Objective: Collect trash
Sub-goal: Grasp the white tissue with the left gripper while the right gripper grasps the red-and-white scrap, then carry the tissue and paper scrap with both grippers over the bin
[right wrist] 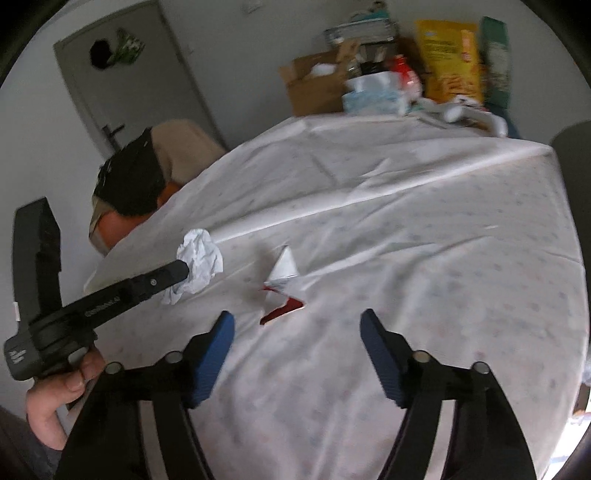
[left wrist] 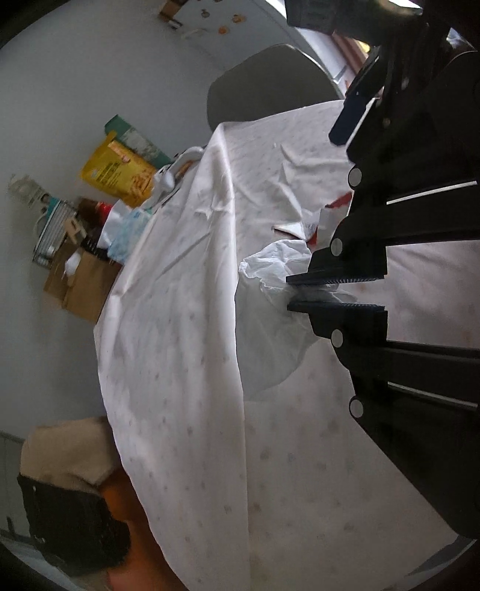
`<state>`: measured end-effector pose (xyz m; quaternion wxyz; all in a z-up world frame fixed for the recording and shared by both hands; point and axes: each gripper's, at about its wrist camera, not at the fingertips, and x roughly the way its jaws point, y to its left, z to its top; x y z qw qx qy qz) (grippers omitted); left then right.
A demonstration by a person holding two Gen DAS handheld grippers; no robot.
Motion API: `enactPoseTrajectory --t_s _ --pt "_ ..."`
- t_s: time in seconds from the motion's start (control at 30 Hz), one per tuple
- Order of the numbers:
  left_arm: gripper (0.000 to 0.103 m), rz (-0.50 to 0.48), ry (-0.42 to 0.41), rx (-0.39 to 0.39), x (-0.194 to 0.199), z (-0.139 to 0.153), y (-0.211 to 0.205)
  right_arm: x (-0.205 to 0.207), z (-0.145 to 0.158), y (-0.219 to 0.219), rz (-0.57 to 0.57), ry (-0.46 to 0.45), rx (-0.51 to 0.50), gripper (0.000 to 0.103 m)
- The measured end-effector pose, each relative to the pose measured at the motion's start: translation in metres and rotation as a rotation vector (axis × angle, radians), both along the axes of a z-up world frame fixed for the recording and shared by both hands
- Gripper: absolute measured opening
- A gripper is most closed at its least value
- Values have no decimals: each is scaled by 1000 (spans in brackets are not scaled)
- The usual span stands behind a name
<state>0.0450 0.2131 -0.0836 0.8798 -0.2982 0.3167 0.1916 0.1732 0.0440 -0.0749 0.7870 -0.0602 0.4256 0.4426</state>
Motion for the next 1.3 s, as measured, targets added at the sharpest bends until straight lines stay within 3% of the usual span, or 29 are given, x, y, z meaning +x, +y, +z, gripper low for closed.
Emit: enactPoseTrajectory --t_s 0.1,0.37,0.43,0.53,0.87,1.3 --pt "9 17 -11 -8 -9 0 6 -4 -6 18 31 -7 -37 65" --pt "9 33 -22 -21 -19 -5 11 -1 -24 47 28 -17 -142 48" --pt "9 30 -23 -24 -21 -5 12 -1 -28 53 31 -25 -167 33" --pt "9 26 -24 -21 -21 -5 11 -1 -27 52 31 -33 -163 29" --pt "9 -13 -45 -8 -14 5 -8 -6 -4 4 -12 -47 -83 26" --pt "9 -179 -69 30 27 25 -72 3 12 -103 -162 -31 -8 27"
